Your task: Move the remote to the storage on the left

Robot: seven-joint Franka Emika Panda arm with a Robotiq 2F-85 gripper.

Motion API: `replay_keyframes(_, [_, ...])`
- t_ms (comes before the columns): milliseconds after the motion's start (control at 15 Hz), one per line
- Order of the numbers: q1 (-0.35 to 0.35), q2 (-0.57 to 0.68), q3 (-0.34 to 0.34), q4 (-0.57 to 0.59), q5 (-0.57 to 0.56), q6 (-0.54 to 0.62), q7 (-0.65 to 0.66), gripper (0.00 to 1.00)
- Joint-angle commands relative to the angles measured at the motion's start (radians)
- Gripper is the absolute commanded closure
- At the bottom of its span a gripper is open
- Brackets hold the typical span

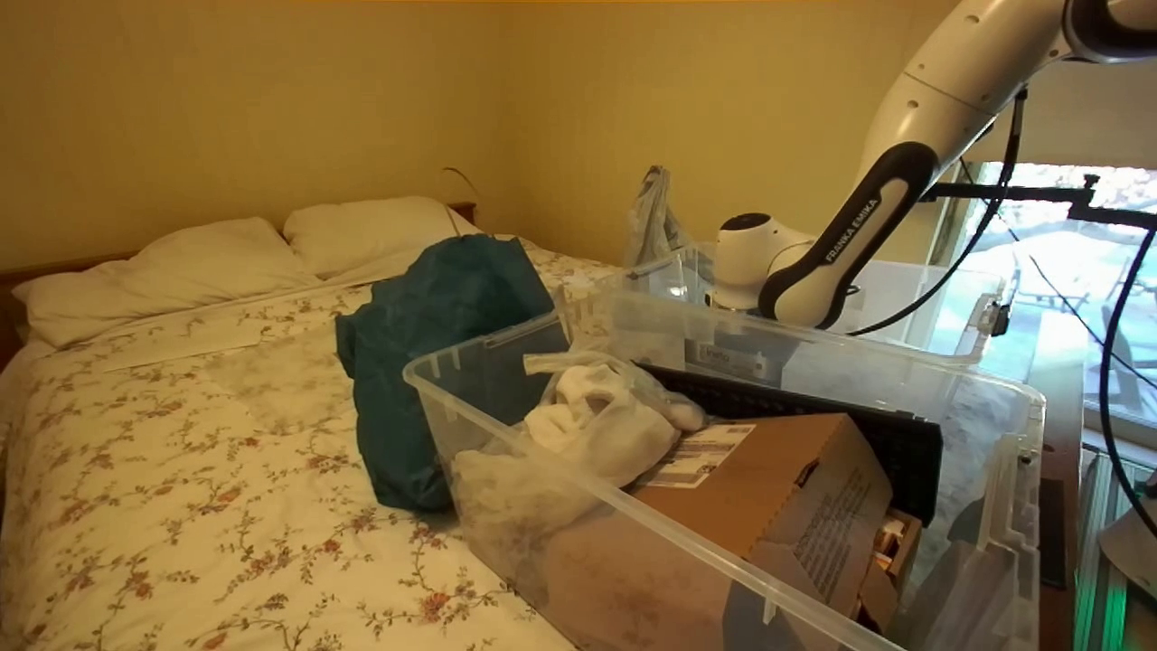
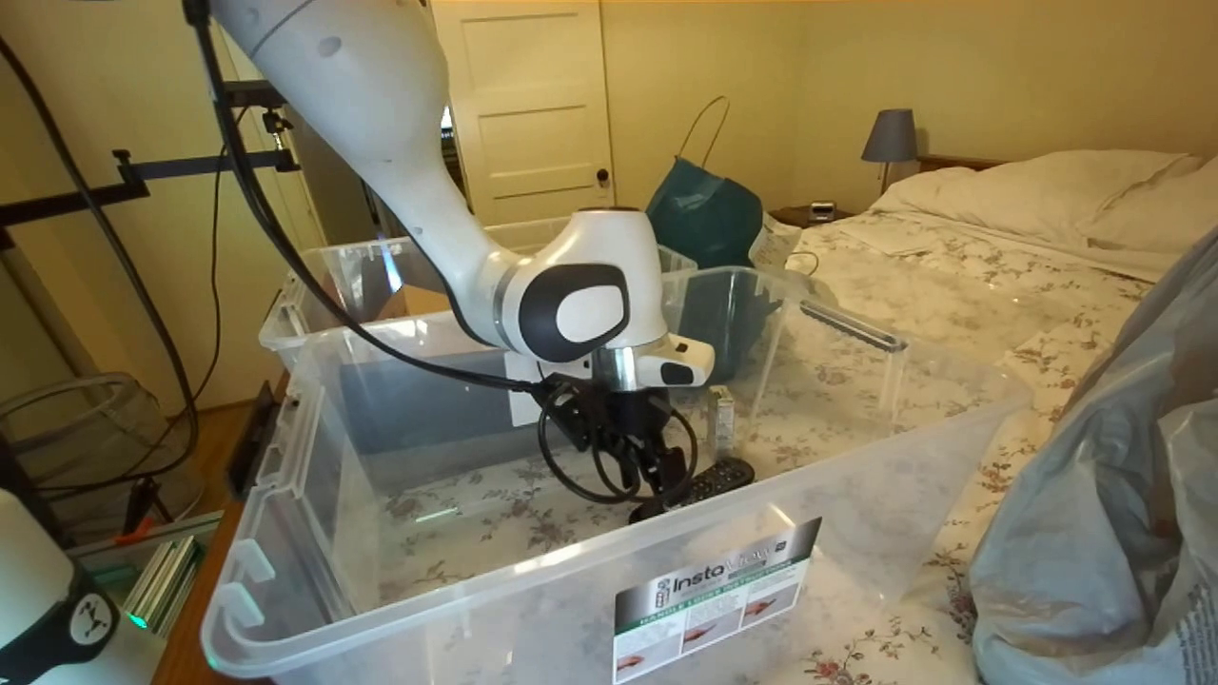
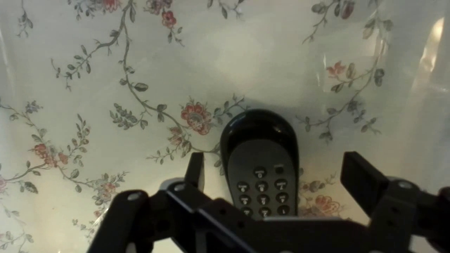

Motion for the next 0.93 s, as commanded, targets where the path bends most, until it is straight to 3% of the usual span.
replay_keyframes(0, [0.049,0.060,-0.021,0.054,-0.012,-0.020,0.044,0.00])
replay_keyframes(200, [0.066,0.088,-0.043,0.082,-0.011,-0.016,0.069,0.02])
replay_keyframes(333, [0.061,0.099,-0.050,0.102,0.002,-0.026,0.076,0.26])
replay_keyframes(600, [0.016,0.135,-0.026,0.172,0.062,-0.148,0.050,0.55])
replay_keyframes(733, [0.005,0.143,-0.021,0.203,0.081,-0.202,0.051,0.64])
replay_keyframes(867, [0.001,0.137,-0.017,0.214,0.091,-0.241,0.053,0.65])
